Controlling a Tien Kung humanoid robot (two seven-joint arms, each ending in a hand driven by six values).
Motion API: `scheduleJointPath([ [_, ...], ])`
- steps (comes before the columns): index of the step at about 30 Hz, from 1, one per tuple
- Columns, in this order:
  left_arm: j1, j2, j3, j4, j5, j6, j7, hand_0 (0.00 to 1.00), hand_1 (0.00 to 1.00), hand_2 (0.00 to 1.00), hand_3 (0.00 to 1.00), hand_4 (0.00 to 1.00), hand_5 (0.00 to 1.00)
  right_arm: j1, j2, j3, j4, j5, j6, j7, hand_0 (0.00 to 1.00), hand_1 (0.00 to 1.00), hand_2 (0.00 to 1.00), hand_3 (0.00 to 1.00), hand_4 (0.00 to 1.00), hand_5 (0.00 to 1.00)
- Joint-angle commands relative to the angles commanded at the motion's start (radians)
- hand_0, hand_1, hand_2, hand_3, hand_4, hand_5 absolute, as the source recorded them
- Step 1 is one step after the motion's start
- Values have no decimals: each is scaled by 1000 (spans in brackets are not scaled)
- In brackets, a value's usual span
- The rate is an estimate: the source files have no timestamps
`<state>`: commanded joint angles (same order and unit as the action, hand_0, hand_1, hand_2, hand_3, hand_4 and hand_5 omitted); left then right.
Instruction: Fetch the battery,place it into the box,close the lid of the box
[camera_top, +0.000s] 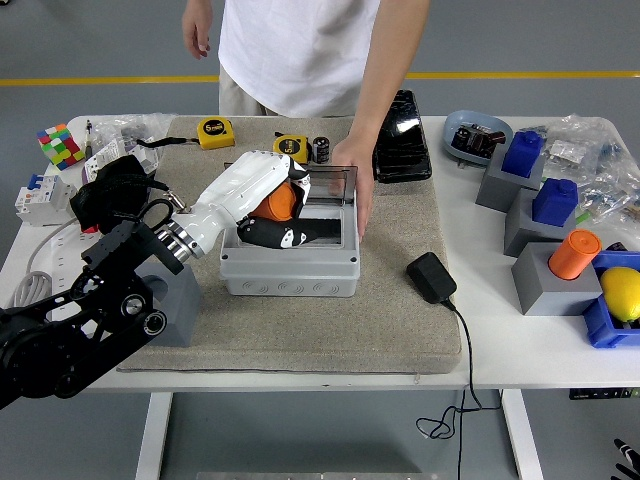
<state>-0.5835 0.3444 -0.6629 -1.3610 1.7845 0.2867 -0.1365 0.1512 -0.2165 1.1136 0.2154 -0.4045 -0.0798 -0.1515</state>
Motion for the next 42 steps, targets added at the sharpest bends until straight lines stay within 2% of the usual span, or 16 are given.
scheduleJointPath([
  [2, -10, -6, 19, 10, -2, -2, 11, 8, 51, 180, 274, 972, 2, 1, 0, -3, 1, 1, -1, 0, 664, 670, 676, 558, 966, 474],
  [3, -16, -10, 31, 19, -5, 1, 17, 12, 59, 188, 313, 953, 2, 1, 0, -5, 1, 2, -1, 0, 664, 670, 676, 558, 965, 474],
  [8, -43, -32, 76, 71, -14, 22, 29, 12, 59, 188, 313, 953, 2, 1, 0, -16, 0, 7, -2, 0, 664, 670, 676, 558, 965, 474],
  [13, -58, -53, 89, 118, -13, 47, 36, 19, 65, 194, 332, 953, 2, -1, 1, -22, 1, 9, -3, 0, 664, 670, 677, 558, 965, 474],
  [15, -64, -61, 92, 133, -7, 51, 50, 42, 85, 218, 366, 987, 40, -2, 1, -24, 1, 10, -3, -1, 664, 671, 676, 559, 966, 474],
  [19, -72, -75, 91, 157, -4, 53, 68, 42, 85, 218, 366, 987, 40, -3, 3, -22, 1, 9, -3, 0, 664, 671, 676, 559, 966, 474],
  [20, -74, -77, 92, 161, -4, 52, 72, 42, 85, 218, 366, 987, 40, -3, 3, -23, 1, 9, -3, 0, 664, 671, 676, 559, 966, 474],
  [21, -75, -78, 93, 164, -6, 52, 76, 120, 181, 256, 410, 998, 101, -3, 3, -23, 1, 9, -3, 0, 663, 671, 676, 558, 966, 474],
  [42, -76, -87, 97, 203, -31, 60, 74, 143, 263, 305, 459, 998, 163, -3, 5, -10, 2, 2, -2, 2, 664, 671, 676, 558, 967, 475],
])
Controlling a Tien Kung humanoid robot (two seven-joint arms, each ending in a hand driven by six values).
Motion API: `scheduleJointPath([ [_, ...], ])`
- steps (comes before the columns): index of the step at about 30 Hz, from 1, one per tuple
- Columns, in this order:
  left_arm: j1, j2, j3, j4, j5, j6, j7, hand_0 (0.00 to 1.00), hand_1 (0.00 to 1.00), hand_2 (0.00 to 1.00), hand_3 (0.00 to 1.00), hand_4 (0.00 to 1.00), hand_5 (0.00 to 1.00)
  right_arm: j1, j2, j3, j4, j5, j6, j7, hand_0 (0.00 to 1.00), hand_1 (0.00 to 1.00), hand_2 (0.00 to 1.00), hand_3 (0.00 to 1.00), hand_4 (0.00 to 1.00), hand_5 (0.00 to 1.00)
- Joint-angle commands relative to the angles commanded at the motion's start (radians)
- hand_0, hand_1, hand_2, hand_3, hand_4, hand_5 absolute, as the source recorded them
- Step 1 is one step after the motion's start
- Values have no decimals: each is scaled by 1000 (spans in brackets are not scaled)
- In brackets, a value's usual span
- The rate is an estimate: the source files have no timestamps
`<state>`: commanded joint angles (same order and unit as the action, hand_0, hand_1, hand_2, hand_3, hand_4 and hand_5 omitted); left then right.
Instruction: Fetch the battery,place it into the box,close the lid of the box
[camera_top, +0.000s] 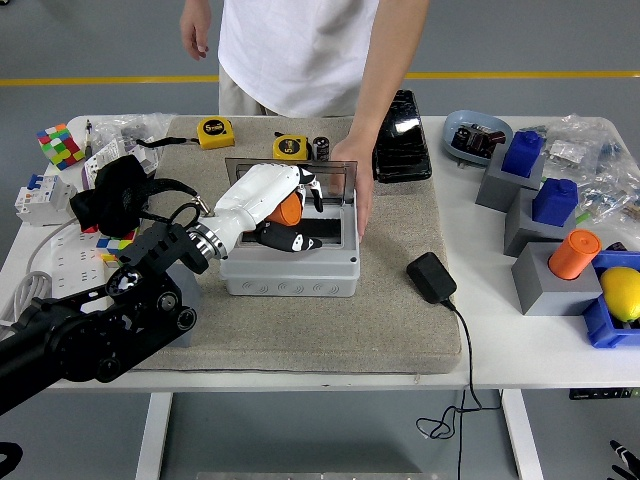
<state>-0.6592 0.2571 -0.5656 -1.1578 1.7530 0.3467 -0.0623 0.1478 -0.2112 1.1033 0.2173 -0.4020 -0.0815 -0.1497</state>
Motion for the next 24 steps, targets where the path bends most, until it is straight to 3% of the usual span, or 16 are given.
scheduleJointPath([
  [2, 0, 0, 0, 1, 0, -3, 0, 143, 263, 305, 459, 998, 163, 0, 0, 1, 0, -1, 0, 0, 664, 671, 676, 558, 967, 475],
  [3, 0, 0, -1, 1, 1, -5, -1, 342, 486, 482, 540, 998, 194, 1, 0, 3, 0, -1, -1, 0, 665, 671, 676, 558, 968, 475],
  [8, 1, 0, -6, 3, 7, -5, -8, 342, 486, 482, 540, 998, 194, 0, 1, 5, 1, -3, -1, 1, 665, 671, 676, 558, 968, 475],
  [9, 2, 0, -7, 3, 6, -5, -8, 489, 621, 633, 625, 998, 313, 0, 1, 4, 1, -3, -1, 1, 664, 671, 676, 558, 968, 475],
  [19, 10, 3, -17, -10, -2, -9, -13, 498, 627, 643, 646, 998, 345, -2, 2, 8, 1, -5, -3, 2, 664, 671, 676, 559, 968, 475],
  [24, 23, 7, -49, -59, -40, 27, -83, 450, 604, 613, 636, 998, 346, -2, 2, 11, 1, -6, -1, 2, 665, 671, 676, 559, 968, 475],
])
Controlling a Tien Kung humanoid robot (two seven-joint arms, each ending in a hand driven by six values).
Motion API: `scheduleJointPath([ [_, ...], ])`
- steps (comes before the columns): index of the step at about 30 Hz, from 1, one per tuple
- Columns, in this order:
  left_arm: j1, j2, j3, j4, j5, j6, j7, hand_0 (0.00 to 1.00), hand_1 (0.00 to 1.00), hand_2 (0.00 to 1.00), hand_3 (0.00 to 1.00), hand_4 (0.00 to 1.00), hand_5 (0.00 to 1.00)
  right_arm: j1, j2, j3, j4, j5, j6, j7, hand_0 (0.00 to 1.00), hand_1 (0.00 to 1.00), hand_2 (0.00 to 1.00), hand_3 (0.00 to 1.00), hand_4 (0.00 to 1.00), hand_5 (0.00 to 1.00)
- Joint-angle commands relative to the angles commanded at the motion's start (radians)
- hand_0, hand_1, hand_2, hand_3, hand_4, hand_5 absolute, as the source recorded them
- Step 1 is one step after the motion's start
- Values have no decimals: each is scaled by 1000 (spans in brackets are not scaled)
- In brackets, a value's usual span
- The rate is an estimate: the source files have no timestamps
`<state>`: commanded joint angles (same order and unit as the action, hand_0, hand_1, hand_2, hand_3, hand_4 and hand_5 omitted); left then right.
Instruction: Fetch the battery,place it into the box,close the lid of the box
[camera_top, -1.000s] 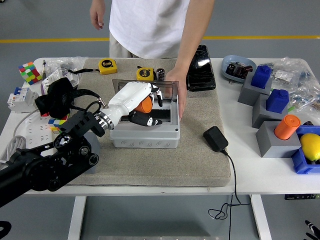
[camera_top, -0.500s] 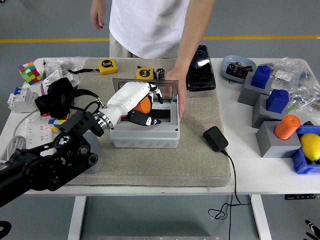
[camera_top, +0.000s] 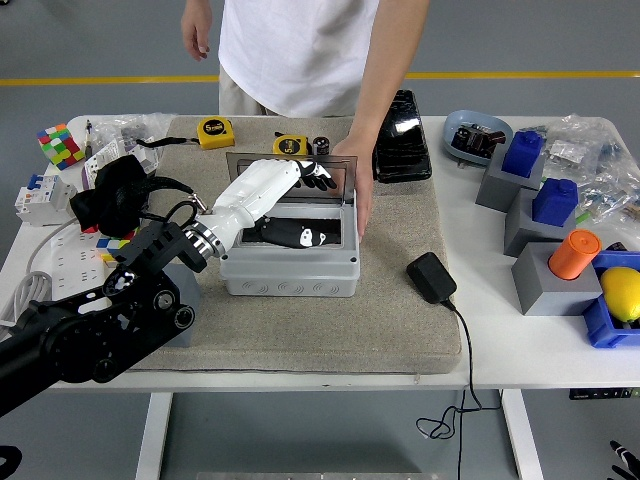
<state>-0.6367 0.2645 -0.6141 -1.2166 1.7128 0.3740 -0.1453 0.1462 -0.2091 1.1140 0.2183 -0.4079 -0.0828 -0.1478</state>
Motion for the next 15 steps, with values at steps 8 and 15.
scheduleJointPath([
  [8, 6, 5, -87, -82, -43, 107, -139, 301, 440, 456, 557, 998, 361, -1, 0, 1, -1, 0, 1, 0, 664, 671, 676, 559, 968, 475],
  [15, -3, 7, -113, -37, -9, 40, -31, 671, 753, 737, 766, 998, 745, 0, 2, 0, 1, 1, -1, 2, 665, 671, 676, 559, 969, 475],
])
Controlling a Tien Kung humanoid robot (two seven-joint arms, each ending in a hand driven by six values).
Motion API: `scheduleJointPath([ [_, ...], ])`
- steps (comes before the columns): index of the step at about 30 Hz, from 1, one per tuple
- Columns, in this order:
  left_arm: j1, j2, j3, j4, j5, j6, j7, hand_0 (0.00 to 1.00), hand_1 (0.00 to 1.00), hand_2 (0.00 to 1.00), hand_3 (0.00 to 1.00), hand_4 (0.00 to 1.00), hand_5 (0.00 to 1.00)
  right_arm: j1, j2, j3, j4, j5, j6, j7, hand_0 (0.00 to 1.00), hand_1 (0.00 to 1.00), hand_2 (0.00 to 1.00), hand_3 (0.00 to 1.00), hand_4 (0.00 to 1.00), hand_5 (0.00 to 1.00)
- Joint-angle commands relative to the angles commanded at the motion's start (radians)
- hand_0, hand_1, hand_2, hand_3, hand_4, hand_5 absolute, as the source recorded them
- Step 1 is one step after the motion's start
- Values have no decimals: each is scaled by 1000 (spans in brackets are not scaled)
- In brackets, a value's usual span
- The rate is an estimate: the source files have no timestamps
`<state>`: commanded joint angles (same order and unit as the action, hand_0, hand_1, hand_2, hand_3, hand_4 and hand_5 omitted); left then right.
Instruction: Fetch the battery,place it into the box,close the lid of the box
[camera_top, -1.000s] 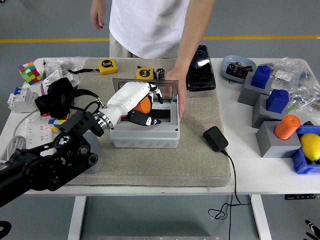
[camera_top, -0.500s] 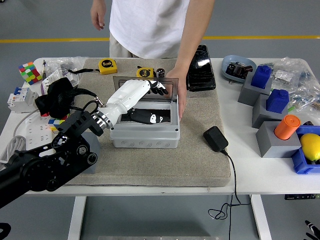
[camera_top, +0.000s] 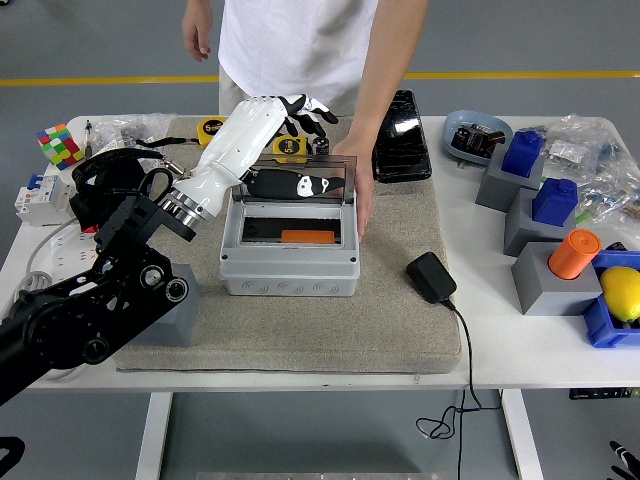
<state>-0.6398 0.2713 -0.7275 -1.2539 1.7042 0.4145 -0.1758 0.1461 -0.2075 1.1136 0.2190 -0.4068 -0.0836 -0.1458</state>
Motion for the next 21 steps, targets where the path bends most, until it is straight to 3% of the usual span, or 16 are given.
scheduleJointPath([
  [5, 0, 3, -8, 35, 7, -77, 89, 671, 753, 737, 766, 998, 745, -2, 0, 0, -1, 0, 2, -2, 665, 671, 676, 559, 969, 475],
  [6, 1, 3, -11, 40, 7, -88, 100, 735, 808, 790, 811, 998, 965, -1, -1, 0, -1, -1, 2, -2, 665, 671, 677, 559, 969, 475],
  [17, 13, 29, 11, 23, 16, -126, 155, 722, 803, 782, 801, 998, 965, -1, -5, 4, 2, -3, 3, -3, 665, 671, 676, 559, 969, 475],
  [18, 16, 34, 17, 18, 14, -126, 151, 614, 746, 738, 769, 998, 949, -1, -5, 4, 2, -3, 3, -3, 665, 671, 676, 559, 969, 475],
  [21, 25, 53, 33, -1, 5, -133, 160, 614, 746, 738, 769, 998, 949, -1, -6, 5, 6, -4, 1, -2, 665, 671, 676, 559, 969, 475],
])
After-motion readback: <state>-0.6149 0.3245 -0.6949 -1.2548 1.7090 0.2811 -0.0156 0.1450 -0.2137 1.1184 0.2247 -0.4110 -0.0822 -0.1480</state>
